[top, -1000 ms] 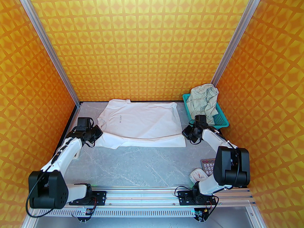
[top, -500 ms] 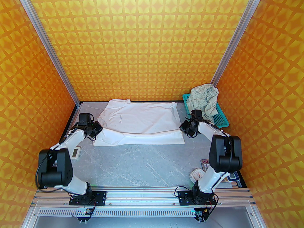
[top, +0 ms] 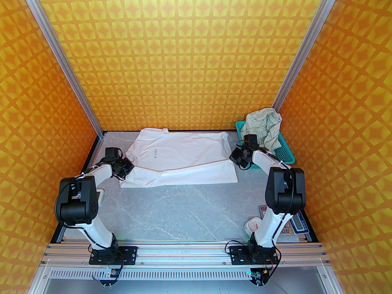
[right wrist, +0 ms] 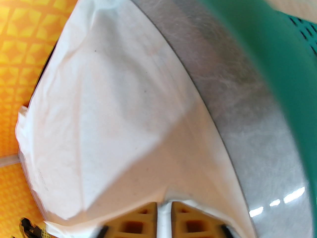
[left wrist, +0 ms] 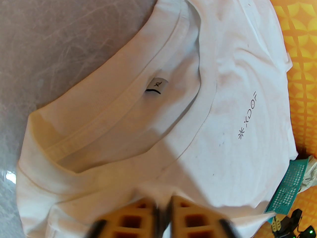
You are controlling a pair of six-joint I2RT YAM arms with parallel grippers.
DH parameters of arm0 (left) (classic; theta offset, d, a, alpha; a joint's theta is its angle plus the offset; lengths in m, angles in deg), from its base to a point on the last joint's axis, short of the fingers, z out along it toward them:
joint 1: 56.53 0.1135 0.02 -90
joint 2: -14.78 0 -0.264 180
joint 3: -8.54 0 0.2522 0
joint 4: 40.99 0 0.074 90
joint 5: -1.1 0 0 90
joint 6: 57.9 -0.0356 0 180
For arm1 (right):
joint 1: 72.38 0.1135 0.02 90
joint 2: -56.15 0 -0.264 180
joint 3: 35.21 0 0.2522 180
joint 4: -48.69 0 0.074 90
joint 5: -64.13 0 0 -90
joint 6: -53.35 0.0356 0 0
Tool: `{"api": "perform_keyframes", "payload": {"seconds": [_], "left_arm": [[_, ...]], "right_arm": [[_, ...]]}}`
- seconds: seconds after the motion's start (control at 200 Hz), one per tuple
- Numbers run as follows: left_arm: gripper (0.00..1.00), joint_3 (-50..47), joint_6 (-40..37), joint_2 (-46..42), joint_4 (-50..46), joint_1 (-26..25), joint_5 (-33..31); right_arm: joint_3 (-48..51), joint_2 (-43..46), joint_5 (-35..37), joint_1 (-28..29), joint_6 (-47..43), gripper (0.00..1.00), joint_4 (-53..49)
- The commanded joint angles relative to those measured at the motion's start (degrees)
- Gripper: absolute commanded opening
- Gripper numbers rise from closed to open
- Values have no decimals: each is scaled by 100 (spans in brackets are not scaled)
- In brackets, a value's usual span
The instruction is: Fold and stack the mixed laundry pile
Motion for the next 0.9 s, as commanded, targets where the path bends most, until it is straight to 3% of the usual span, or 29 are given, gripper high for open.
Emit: {"api": "perform_keyframes", "payload": {"seconds": [0.0, 0.11, 0.275, 0.435, 0.62, 0.895], "left_arm": [[44, 64, -59, -107, 201, 110, 87], [55, -31, -299, -567, 17, 136, -48], [52, -484, -587, -1275, -358, -138, -60], [51, -1106, -609, -1676, -441, -429, -60], [54, -1302, -59, -1508, -17, -1070, 97], [46, -1230, 664, -929, 643, -1678, 98]], "right_arm": [[-175, -197, 151, 12, -142, 33, -171], [-195, -11, 119, 29, -234, 41, -242], [62, 561, 136, 286, -337, 47, -313], [571, 887, -321, 1123, -207, 48, 111], [893, 751, -607, 2092, 148, 49, 761], [886, 789, -446, 2168, 53, 48, 579]]}}
